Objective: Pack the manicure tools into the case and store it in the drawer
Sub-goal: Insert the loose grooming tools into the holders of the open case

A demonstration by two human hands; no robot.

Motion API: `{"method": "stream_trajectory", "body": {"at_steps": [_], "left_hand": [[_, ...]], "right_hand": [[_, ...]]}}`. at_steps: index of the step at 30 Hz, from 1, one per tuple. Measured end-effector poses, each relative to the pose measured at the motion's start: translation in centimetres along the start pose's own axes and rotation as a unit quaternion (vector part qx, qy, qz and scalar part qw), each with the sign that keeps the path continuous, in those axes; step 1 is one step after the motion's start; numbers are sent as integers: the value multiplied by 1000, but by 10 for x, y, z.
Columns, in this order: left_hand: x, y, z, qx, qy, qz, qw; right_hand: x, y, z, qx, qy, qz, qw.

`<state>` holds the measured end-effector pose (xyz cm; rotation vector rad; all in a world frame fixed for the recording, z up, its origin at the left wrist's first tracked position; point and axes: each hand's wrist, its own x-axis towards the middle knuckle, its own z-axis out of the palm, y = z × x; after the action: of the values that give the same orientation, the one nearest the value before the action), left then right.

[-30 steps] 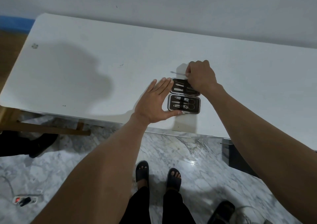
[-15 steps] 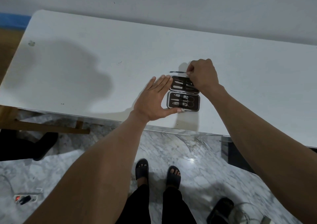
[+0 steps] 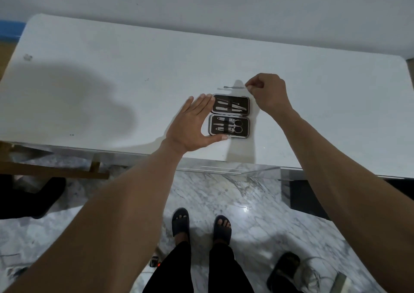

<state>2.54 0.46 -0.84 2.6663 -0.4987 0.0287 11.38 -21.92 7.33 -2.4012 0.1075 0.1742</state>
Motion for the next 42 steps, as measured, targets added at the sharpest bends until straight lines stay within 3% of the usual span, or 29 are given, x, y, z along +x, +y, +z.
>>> {"method": "stream_trajectory", "body": {"at_steps": [18, 30, 42], "left_hand": [[0, -1, 1, 0, -10, 0, 1000], [0, -2, 2, -5, 2, 6, 1000], [1, -2, 4, -4, 7, 5, 1000]], "right_hand": [[-22, 27, 4, 4, 36, 73, 997], [-19, 9, 24, -20, 4, 25, 999], [-23, -1, 31, -120, 37, -25, 992]]}}
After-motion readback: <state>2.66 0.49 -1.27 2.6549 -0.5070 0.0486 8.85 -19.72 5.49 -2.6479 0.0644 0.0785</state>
